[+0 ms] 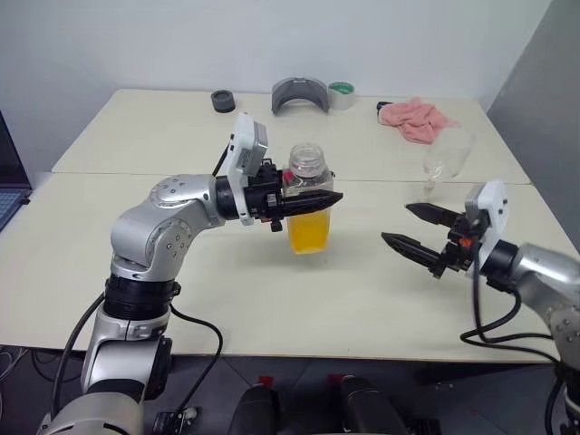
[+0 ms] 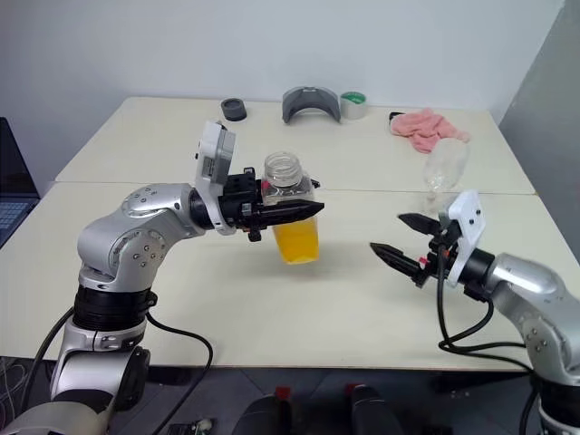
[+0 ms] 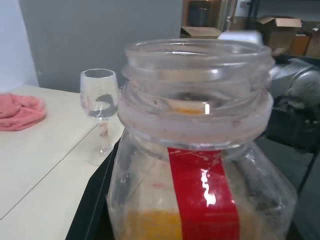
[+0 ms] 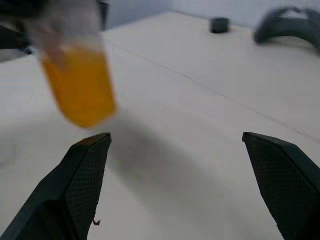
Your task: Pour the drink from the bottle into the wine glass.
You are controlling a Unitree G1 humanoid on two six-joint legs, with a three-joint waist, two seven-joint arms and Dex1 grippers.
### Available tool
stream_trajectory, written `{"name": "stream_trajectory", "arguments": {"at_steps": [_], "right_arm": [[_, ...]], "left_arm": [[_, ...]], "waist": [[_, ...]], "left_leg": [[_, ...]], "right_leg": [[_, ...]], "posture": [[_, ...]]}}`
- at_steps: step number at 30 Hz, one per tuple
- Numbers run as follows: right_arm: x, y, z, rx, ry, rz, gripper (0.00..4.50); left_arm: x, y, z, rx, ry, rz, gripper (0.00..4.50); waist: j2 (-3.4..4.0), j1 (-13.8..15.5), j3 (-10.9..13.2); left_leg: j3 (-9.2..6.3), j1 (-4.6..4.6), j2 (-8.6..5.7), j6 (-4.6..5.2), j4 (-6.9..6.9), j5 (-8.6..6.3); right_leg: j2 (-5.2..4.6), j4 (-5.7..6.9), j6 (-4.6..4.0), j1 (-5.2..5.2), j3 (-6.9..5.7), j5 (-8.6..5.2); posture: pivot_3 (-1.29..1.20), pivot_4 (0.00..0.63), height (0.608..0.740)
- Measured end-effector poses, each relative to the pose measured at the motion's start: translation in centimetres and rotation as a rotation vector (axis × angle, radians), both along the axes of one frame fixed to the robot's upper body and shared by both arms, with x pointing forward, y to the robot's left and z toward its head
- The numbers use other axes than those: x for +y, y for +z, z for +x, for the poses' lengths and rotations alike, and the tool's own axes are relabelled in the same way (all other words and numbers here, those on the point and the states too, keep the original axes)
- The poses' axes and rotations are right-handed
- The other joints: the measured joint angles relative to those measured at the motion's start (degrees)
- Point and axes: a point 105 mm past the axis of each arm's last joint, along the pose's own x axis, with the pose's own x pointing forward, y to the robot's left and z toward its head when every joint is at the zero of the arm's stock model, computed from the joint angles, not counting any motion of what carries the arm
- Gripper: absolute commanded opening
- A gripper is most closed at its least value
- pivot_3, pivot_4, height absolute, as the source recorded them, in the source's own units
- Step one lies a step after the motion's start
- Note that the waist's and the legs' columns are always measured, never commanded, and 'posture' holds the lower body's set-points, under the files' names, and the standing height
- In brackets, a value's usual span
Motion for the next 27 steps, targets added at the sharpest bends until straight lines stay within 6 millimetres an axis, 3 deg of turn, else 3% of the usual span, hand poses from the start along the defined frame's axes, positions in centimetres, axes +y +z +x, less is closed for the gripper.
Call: {"name": "stream_trajectory", "arguments": {"at_steps": [2, 6, 10, 17, 27], "right_arm": [[1.3, 2.2, -0.6, -0.041, 0.090, 0.019, 4.48], [3.3, 3.9, -1.3, -0.040, 0.194, 0.063, 4.48], [4.6, 4.8, -1.4, -0.042, 0.230, 0.101, 4.48], [6.1, 3.9, -0.4, -0.008, 0.236, 0.138, 4.48], [7.4, 3.7, -0.2, -0.024, 0.274, 0.126, 4.48]], "left_arm": [[0.4, -0.1, 0.3, -0.007, 0.039, 0.003, 1.97], [1.6, -0.1, 1.5, -0.040, 0.149, 0.013, 1.97], [4.0, -0.3, 4.0, -0.080, 0.351, 0.026, 1.97], [11.4, -1.4, 8.9, -0.117, 0.852, -0.011, 1.97], [18.2, -3.4, 10.7, -0.122, 1.237, -0.128, 1.97]], "waist": [[-0.02, 0.1, 0.0], [-0.02, 0.3, 0.0], [-0.02, 0.6, 0.0], [-0.02, 0.7, 0.0], [-0.03, 1.2, 0.0]], "left_leg": [[-0.07, -0.01, 0.02, 0.00, 0.00, 0.00], [-0.07, -0.06, 0.01, 0.00, 0.00, 0.00], [-0.07, -0.07, 0.03, 0.00, 0.01, 0.00], [-0.07, -0.10, 0.12, 0.00, 0.01, 0.00], [-0.12, -0.18, 0.07, 0.00, 0.01, 0.00]], "right_leg": [[0.00, -0.02, 0.00, 0.01, -0.07, 0.00], [-0.02, -0.04, -0.01, 0.01, -0.02, 0.00], [-0.05, -0.03, -0.01, -0.01, 0.00, 0.00], [-0.07, -0.01, -0.02, -0.06, -0.02, 0.01], [-0.41, 0.00, -0.02, -0.06, -0.14, 0.02]], "posture": [[0.00, 0.150, 0.740], [0.00, 0.150, 0.740], [0.00, 0.150, 0.740], [0.00, 0.150, 0.740], [0.00, 0.150, 0.740]]}}
